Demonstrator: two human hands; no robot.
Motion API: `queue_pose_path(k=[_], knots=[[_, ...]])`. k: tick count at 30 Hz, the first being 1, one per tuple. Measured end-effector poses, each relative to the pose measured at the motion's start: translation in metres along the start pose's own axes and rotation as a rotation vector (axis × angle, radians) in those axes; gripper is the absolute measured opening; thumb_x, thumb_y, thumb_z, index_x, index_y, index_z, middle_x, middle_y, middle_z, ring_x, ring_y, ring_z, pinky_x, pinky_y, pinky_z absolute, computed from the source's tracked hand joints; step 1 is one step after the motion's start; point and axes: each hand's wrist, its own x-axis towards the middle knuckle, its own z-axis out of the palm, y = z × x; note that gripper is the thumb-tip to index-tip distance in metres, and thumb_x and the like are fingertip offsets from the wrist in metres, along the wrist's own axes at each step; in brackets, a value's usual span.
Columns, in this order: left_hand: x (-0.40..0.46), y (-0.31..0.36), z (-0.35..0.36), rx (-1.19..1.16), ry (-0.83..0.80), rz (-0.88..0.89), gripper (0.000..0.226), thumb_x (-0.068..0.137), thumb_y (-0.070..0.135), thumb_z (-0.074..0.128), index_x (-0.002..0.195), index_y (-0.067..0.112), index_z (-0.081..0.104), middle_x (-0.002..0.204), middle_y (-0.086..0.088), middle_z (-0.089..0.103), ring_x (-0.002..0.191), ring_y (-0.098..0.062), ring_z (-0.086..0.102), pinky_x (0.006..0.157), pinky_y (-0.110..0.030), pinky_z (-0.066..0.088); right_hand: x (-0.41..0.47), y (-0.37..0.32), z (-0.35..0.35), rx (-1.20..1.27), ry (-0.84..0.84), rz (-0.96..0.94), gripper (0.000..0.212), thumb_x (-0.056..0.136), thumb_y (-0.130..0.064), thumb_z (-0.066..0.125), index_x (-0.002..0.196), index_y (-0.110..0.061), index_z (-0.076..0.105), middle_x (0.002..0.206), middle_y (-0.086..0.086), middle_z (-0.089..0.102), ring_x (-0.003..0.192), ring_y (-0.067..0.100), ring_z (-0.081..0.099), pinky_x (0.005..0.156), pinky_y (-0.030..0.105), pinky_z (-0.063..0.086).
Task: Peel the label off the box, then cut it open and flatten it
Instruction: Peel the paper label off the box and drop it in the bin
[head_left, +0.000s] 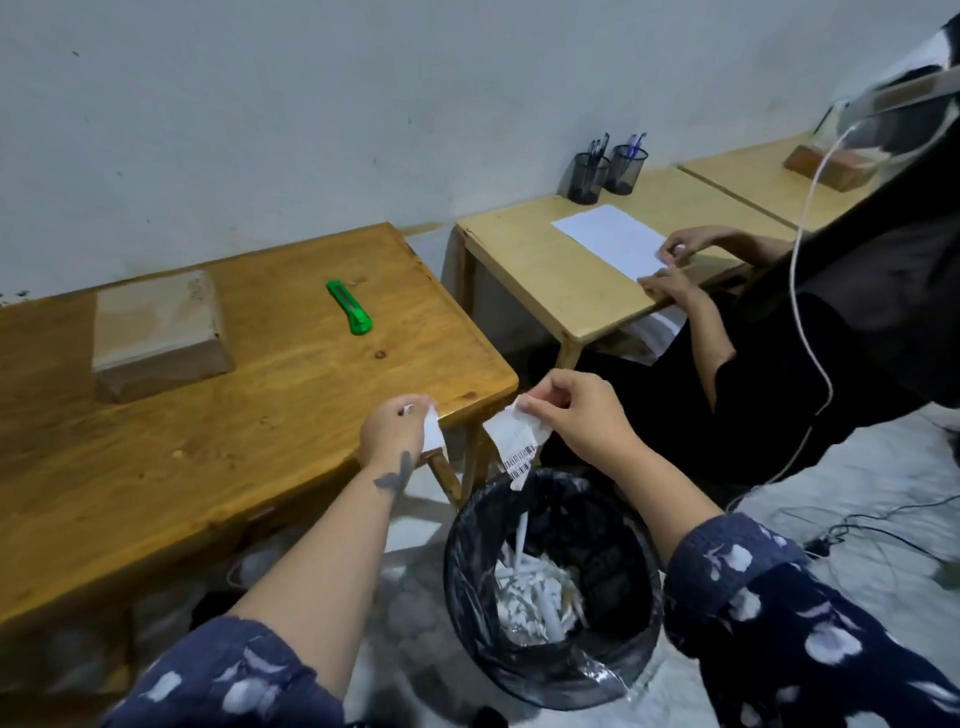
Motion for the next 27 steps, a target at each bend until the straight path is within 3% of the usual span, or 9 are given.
queue_pose_path(k=[5, 8, 11, 14, 17, 20, 22, 25, 27], knots=[[-0.035, 0.013, 0.026, -0.096, -0.195, 0.03, 0.018, 0.088, 0.031, 0.062, 0.096, 0.021, 0.075, 0.106, 0.003, 0.07, 0.099, -0.018, 0.061, 0.084, -0.031, 0.048, -0.011, 0.01, 0.0, 0.197, -0.073, 0.079, 0.013, 0.079, -0.025, 0.076, 0.077, -0.013, 0.073, 0.071, 0.003, 0.071, 0.065, 0.012, 0.063, 0.064, 0.028, 0.053], [-0.051, 0.021, 0.028, -0.263, -0.318, -0.071, 0.021, 0.087, 0.03, 0.066, 0.099, 0.016, 0.074, 0.084, 0.002, 0.072, 0.076, -0.011, 0.065, 0.062, -0.02, 0.049, -0.02, 0.013, 0.009, 0.187, -0.077, 0.128, 0.012, 0.078, -0.028, 0.076, 0.074, -0.017, 0.071, 0.068, 0.002, 0.07, 0.059, 0.013, 0.064, 0.06, 0.032, 0.052], [-0.061, 0.016, 0.022, -0.294, -0.371, -0.066, 0.024, 0.087, 0.036, 0.065, 0.101, 0.018, 0.072, 0.084, 0.005, 0.07, 0.077, -0.007, 0.063, 0.058, -0.013, 0.045, -0.026, 0.014, 0.019, 0.112, -0.004, 0.166, 0.021, 0.066, -0.052, 0.069, 0.072, -0.032, 0.07, 0.067, -0.008, 0.07, 0.069, 0.013, 0.067, 0.079, 0.047, 0.053], [-0.064, 0.004, 0.012, -0.278, -0.335, 0.021, 0.013, 0.08, 0.033, 0.073, 0.09, 0.025, 0.074, 0.091, 0.001, 0.074, 0.095, -0.022, 0.067, 0.081, -0.029, 0.052, -0.029, 0.007, 0.027, 0.1, 0.023, 0.159, 0.017, 0.066, -0.052, 0.07, 0.072, -0.036, 0.068, 0.068, -0.01, 0.068, 0.075, 0.011, 0.066, 0.086, 0.051, 0.051], [-0.063, -0.003, -0.001, -0.247, -0.204, 0.028, 0.01, 0.078, 0.024, 0.076, 0.087, 0.023, 0.074, 0.095, -0.001, 0.074, 0.097, -0.021, 0.067, 0.085, -0.037, 0.054, -0.035, -0.005, 0.036, 0.088, 0.055, 0.137, 0.017, 0.07, -0.052, 0.071, 0.076, -0.037, 0.064, 0.077, -0.012, 0.066, 0.082, 0.01, 0.063, 0.088, 0.049, 0.049], [-0.064, -0.008, -0.015, -0.264, -0.018, 0.004, 0.015, 0.081, 0.026, 0.074, 0.094, 0.019, 0.071, 0.098, 0.0, 0.072, 0.095, -0.017, 0.065, 0.082, -0.033, 0.053, -0.046, -0.018, 0.051, 0.03, 0.102, 0.154, 0.026, 0.071, -0.054, 0.07, 0.084, -0.038, 0.054, 0.09, -0.012, 0.06, 0.09, 0.014, 0.059, 0.085, 0.043, 0.048], [-0.068, -0.011, -0.025, -0.308, 0.064, -0.007, 0.013, 0.082, 0.025, 0.072, 0.093, 0.019, 0.069, 0.096, 0.0, 0.071, 0.089, -0.015, 0.064, 0.074, -0.028, 0.05, -0.054, -0.027, 0.062, 0.052, 0.058, 0.218, 0.031, 0.07, -0.058, 0.07, 0.084, -0.033, 0.058, 0.086, -0.011, 0.062, 0.088, 0.013, 0.061, 0.086, 0.043, 0.048], [-0.076, -0.019, -0.034, -0.359, 0.12, -0.014, 0.015, 0.083, 0.025, 0.071, 0.094, 0.015, 0.069, 0.097, 0.0, 0.07, 0.086, -0.014, 0.063, 0.072, -0.026, 0.046, -0.065, -0.035, 0.076, 0.141, 0.007, 0.296, 0.038, 0.066, -0.065, 0.066, 0.074, -0.028, 0.069, 0.078, -0.011, 0.07, 0.083, 0.01, 0.065, 0.09, 0.048, 0.049], [-0.079, -0.025, -0.039, -0.393, 0.108, -0.055, 0.023, 0.083, 0.026, 0.071, 0.101, 0.012, 0.071, 0.1, -0.001, 0.07, 0.092, -0.017, 0.064, 0.075, -0.028, 0.047, -0.07, -0.036, 0.083, 0.149, 0.034, 0.302, 0.029, 0.072, -0.056, 0.068, 0.073, -0.027, 0.071, 0.08, -0.012, 0.072, 0.085, 0.011, 0.065, 0.091, 0.049, 0.048]])
